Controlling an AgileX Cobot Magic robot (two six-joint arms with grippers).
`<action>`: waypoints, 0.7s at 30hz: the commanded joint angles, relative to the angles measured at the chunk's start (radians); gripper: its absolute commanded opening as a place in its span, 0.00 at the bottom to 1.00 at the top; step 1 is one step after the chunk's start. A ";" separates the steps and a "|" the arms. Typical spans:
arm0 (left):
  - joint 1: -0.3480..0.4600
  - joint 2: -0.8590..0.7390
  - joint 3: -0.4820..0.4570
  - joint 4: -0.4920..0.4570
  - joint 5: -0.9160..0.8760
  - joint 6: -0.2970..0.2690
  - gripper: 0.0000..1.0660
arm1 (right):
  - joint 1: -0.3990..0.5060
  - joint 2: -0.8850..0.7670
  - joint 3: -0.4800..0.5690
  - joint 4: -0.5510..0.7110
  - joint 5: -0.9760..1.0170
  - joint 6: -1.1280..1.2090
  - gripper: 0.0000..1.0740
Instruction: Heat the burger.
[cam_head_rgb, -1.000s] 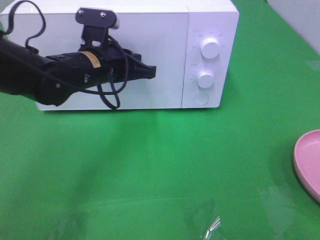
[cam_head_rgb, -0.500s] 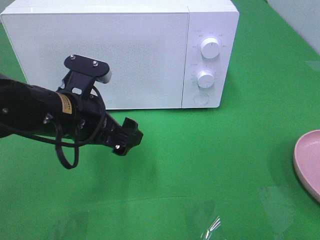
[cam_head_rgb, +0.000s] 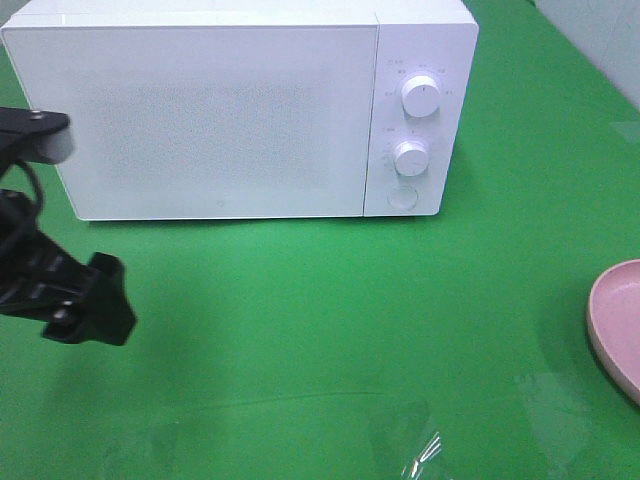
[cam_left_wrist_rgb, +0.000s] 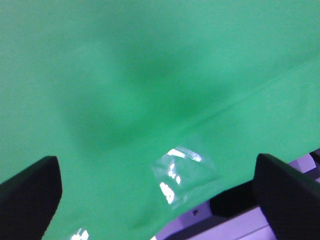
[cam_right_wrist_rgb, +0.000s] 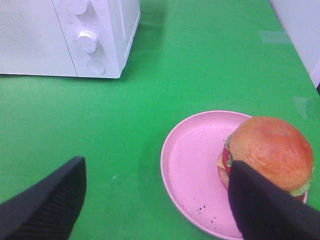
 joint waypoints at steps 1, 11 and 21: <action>0.159 -0.106 0.003 -0.005 0.199 -0.007 0.90 | -0.007 -0.025 0.002 0.003 -0.009 -0.013 0.71; 0.425 -0.308 0.004 0.054 0.445 -0.001 0.90 | -0.007 -0.025 0.002 0.003 -0.009 -0.013 0.71; 0.456 -0.635 0.144 0.076 0.463 0.021 0.90 | -0.007 -0.025 0.002 0.003 -0.009 -0.013 0.71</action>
